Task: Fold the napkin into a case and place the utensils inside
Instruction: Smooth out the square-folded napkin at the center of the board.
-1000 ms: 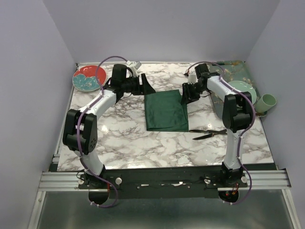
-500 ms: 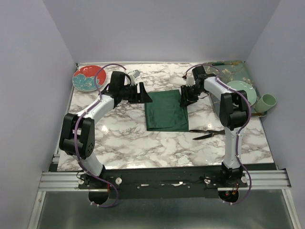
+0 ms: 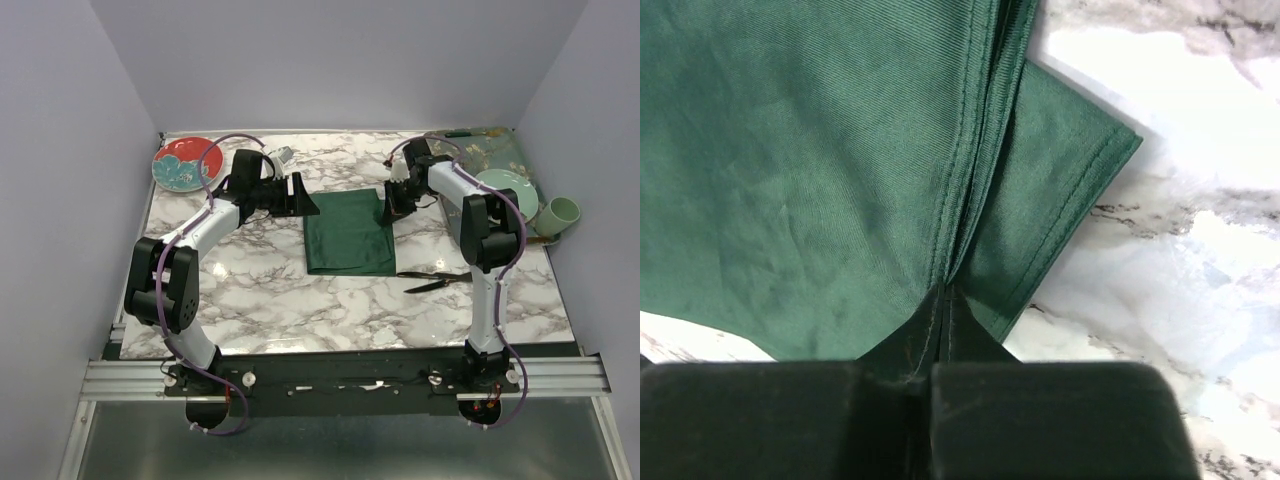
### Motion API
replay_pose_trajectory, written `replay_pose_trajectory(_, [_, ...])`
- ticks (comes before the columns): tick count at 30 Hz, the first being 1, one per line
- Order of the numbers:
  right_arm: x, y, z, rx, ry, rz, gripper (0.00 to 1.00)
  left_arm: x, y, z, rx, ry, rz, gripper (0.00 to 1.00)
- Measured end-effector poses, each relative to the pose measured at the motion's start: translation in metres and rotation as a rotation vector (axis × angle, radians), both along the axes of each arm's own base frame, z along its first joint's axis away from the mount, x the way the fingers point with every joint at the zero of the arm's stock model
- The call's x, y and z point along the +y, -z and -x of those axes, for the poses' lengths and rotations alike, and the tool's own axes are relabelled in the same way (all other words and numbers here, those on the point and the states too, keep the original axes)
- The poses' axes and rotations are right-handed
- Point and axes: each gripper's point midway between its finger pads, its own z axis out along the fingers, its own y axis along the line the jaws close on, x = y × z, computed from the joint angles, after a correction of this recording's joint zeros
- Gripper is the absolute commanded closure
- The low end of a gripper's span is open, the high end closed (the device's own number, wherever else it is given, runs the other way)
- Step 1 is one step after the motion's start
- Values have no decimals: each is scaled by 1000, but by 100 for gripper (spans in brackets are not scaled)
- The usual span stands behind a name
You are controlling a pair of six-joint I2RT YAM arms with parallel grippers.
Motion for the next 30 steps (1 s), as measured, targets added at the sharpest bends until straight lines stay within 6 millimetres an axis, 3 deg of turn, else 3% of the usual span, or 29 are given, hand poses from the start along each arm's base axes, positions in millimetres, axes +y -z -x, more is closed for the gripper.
replay_pose_trajectory(13, [-3,-15,23,54,45,-2,99,1,7,4,16,0,-5,24])
replay_pose_trajectory(23, [-7,-6,35,96,55,17,99,2,10,5,21,0,-7,24])
replay_pose_trajectory(30, [-7,-10,32,92,62,17,80,2,14,8,34,0,-10,24])
